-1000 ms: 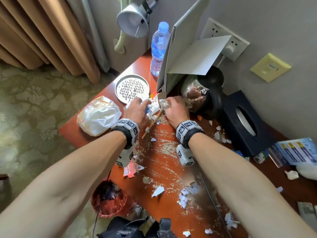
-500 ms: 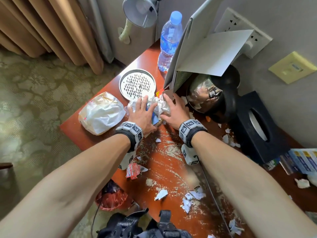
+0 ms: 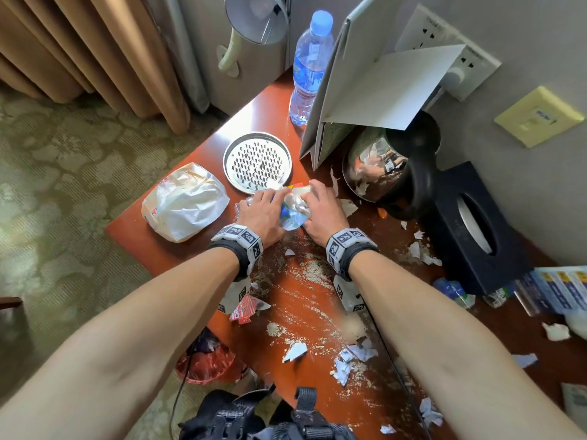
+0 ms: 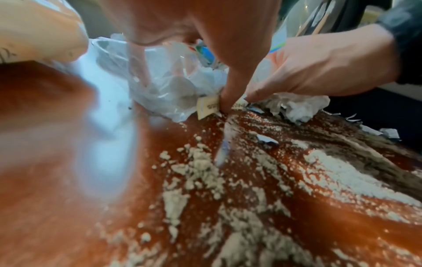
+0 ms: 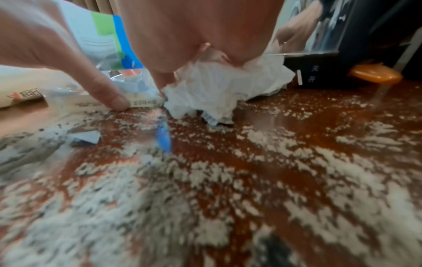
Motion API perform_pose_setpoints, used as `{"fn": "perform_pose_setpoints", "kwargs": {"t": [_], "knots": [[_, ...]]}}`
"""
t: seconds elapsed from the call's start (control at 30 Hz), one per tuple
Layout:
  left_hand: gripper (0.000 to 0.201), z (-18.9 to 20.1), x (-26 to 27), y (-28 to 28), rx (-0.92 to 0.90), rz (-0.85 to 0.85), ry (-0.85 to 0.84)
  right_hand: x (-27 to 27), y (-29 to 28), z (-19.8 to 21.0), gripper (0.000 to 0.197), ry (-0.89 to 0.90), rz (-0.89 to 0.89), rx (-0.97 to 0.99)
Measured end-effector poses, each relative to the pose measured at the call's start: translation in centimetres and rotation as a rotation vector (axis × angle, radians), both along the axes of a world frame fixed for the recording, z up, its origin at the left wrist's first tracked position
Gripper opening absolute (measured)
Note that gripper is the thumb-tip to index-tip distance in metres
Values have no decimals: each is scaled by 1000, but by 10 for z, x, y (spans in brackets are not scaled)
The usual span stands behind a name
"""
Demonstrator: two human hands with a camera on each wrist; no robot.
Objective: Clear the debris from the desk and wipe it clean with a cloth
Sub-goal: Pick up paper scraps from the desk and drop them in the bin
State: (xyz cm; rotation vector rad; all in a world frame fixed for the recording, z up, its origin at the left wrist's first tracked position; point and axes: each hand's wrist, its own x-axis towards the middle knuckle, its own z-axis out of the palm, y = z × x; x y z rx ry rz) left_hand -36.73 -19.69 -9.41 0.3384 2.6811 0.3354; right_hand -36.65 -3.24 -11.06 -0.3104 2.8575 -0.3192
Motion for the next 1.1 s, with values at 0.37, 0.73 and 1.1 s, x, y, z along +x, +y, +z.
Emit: {"fn": "perform_pose_setpoints", "kwargs": {"t": [0.37, 0.73, 1.1], "knots": [[59, 0, 8, -2, 6, -65, 49, 20, 14, -2, 72, -48, 76, -58], [37, -5, 12, -11, 26, -101, 50, 29, -1, 3, 48, -39, 35, -21], [26, 0, 11, 2, 150, -21, 68, 27, 1, 24, 43, -29, 10, -48]]}}
